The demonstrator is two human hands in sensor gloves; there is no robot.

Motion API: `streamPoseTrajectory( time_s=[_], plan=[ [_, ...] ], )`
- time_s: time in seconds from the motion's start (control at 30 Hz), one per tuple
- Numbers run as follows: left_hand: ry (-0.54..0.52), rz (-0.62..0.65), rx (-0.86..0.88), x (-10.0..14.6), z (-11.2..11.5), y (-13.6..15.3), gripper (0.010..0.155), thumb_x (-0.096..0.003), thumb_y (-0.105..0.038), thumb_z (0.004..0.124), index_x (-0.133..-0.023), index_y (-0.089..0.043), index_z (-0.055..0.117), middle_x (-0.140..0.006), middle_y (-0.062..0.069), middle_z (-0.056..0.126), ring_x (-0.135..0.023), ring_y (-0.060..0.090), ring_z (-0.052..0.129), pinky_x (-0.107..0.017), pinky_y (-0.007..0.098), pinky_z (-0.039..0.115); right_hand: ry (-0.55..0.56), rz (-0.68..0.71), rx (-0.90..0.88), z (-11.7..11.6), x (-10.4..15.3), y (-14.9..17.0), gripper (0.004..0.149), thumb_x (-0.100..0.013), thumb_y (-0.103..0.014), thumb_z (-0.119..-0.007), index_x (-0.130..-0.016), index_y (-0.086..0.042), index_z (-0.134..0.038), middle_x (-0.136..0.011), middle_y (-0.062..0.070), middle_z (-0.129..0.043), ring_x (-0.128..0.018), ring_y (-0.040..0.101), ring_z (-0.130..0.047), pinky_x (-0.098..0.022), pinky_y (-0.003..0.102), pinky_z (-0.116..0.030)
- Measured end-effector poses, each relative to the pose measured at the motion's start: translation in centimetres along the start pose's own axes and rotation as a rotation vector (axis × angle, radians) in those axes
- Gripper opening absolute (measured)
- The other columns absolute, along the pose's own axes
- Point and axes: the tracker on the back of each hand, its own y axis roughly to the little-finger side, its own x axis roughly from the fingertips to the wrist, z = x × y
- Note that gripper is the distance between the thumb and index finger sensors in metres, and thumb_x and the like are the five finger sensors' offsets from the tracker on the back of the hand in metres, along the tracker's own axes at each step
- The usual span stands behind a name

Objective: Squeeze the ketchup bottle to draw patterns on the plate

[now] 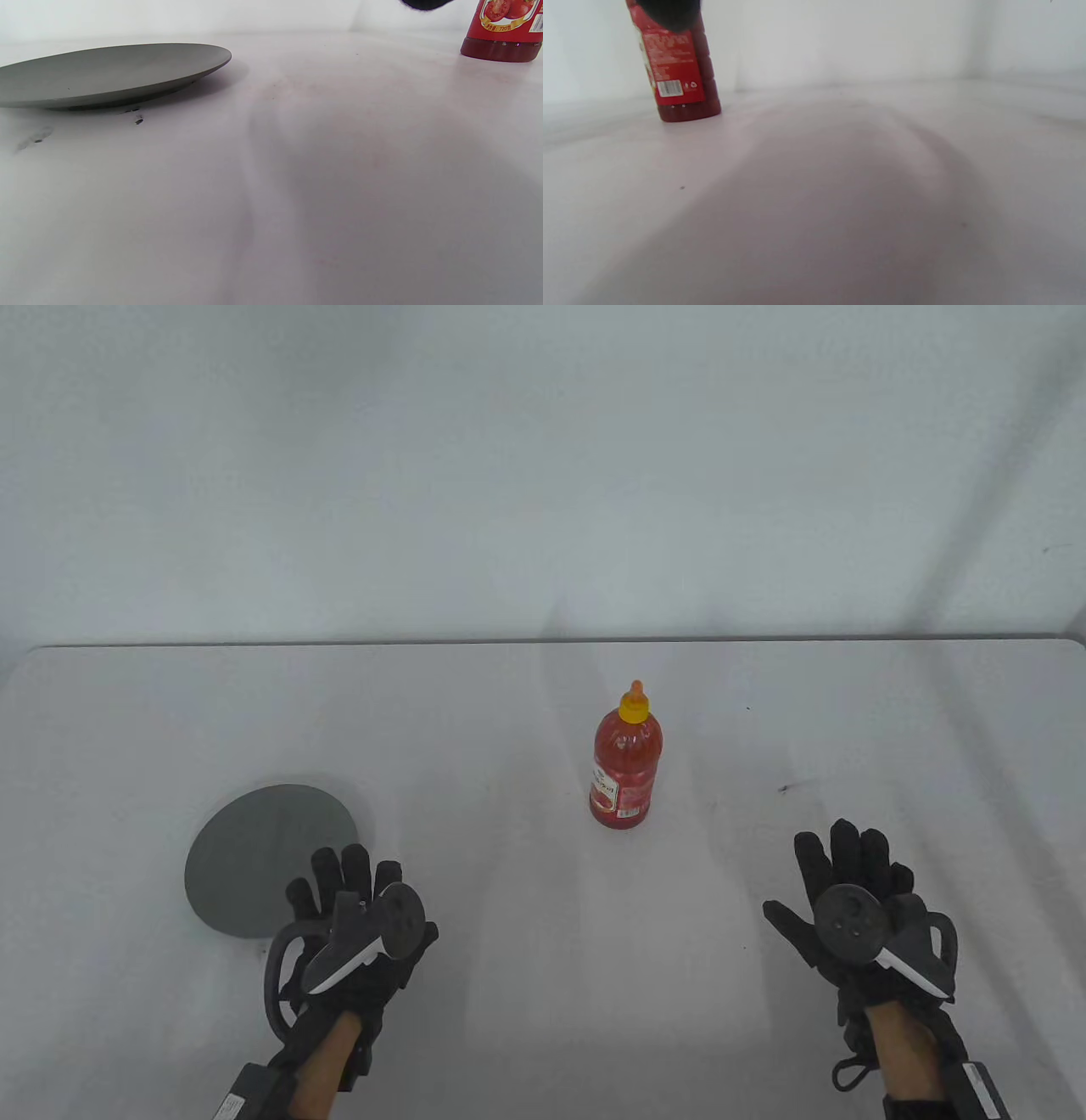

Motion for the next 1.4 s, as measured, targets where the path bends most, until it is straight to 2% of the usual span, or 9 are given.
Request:
streamPoseTrajectory(
  time_s=[0.4,0.53,0.6,0.73,0.87,0.97,1.1,1.27,1.4],
  plan=[
    [-0.012,-0.025,0.012,0.0,0.0,0.4,0.086,-0.0531,-0.064,0.05,-0.116,-0.014,0.02,-0.118,0.03,0.006,-0.105,0.058,-0.003,-0.067,0.077,0.012,0.01,0.005,-0.003,0.0,0.1,0.0,0.083,-0.061,-0.061,-0.064,-0.119,-0.015,-0.027,-0.119,0.034,-0.02,-0.103,0.059,-0.013,-0.065,0.077,-0.025],
    [-0.033,-0.163,-0.021,-0.3,0.0,1.3,0.09,-0.0527,-0.067,0.057,-0.116,-0.013,0.024,-0.12,0.03,0.015,-0.111,0.058,0.014,-0.072,0.077,0.023,0.007,0.004,-0.007,0.0,0.1,0.0,0.083,-0.061,-0.061,-0.064,-0.119,-0.015,-0.026,-0.119,0.034,-0.02,-0.103,0.059,-0.013,-0.065,0.077,-0.026],
    [-0.035,-0.225,0.02,-0.5,0.2,2.3,0.09,-0.053,-0.066,0.059,-0.116,-0.01,0.027,-0.12,0.032,0.024,-0.112,0.059,0.026,-0.074,0.075,0.029,0.007,0.004,-0.006,-0.1,0.1,0.0,0.083,-0.061,-0.061,-0.064,-0.119,-0.014,-0.026,-0.119,0.034,-0.02,-0.103,0.059,-0.013,-0.065,0.077,-0.026],
    [0.017,-0.314,0.047,-1.1,0.9,3.8,0.087,-0.0536,-0.063,0.063,-0.115,-0.007,0.036,-0.119,0.032,0.041,-0.111,0.057,0.046,-0.075,0.073,0.041,0.005,0.009,-0.007,-0.1,0.2,-0.1,0.084,-0.061,-0.061,-0.064,-0.119,-0.014,-0.026,-0.119,0.034,-0.02,-0.103,0.059,-0.013,-0.065,0.077,-0.026],
    [0.096,-0.358,0.072,-1.9,1.9,4.9,0.082,-0.0546,-0.061,0.064,-0.114,-0.009,0.042,-0.118,0.03,0.049,-0.109,0.054,0.056,-0.075,0.071,0.046,0.001,0.013,-0.007,-0.2,0.1,-0.3,0.084,-0.061,-0.061,-0.064,-0.119,-0.014,-0.026,-0.119,0.034,-0.019,-0.103,0.059,-0.013,-0.065,0.077,-0.026],
    [0.122,-0.37,0.086,-2.2,2.3,5.2,0.076,-0.0566,-0.056,0.065,-0.114,-0.01,0.045,-0.118,0.028,0.051,-0.11,0.052,0.056,-0.075,0.071,0.045,0.002,0.015,-0.005,-0.2,0.1,-0.2,0.083,-0.061,-0.06,-0.064,-0.119,-0.014,-0.026,-0.119,0.034,-0.019,-0.103,0.059,-0.013,-0.065,0.077,-0.026],
    [0.124,-0.373,0.047,-2.6,2.4,5.1,0.071,-0.0583,-0.049,0.067,-0.113,-0.01,0.045,-0.117,0.027,0.052,-0.109,0.052,0.056,-0.075,0.071,0.045,0.003,0.013,-0.009,-0.2,0.1,-0.2,0.083,-0.061,-0.06,-0.064,-0.119,-0.014,-0.026,-0.119,0.034,-0.02,-0.103,0.059,-0.013,-0.065,0.077,-0.026],
    [0.128,-0.373,-0.085,-3.5,2.5,5.1,0.062,-0.0592,-0.039,0.07,-0.111,-0.014,0.046,-0.113,0.02,0.057,-0.106,0.042,0.064,-0.077,0.067,0.048,-0.002,0.007,-0.012,-0.2,0.0,-0.2,0.083,-0.061,-0.06,-0.064,-0.119,-0.013,-0.026,-0.119,0.034,-0.02,-0.103,0.059,-0.013,-0.065,0.077,-0.026],
    [0.059,-0.376,-0.112,-3.9,2.3,5.9,0.05,-0.0593,-0.033,0.07,-0.105,-0.021,0.053,-0.107,0.012,0.066,-0.099,0.034,0.073,-0.077,0.064,0.054,-0.002,0.007,-0.013,-0.1,-0.2,-0.4,0.083,-0.061,-0.059,-0.064,-0.119,-0.014,-0.027,-0.119,0.034,-0.02,-0.103,0.059,-0.013,-0.065,0.077,-0.026]
  ],
)
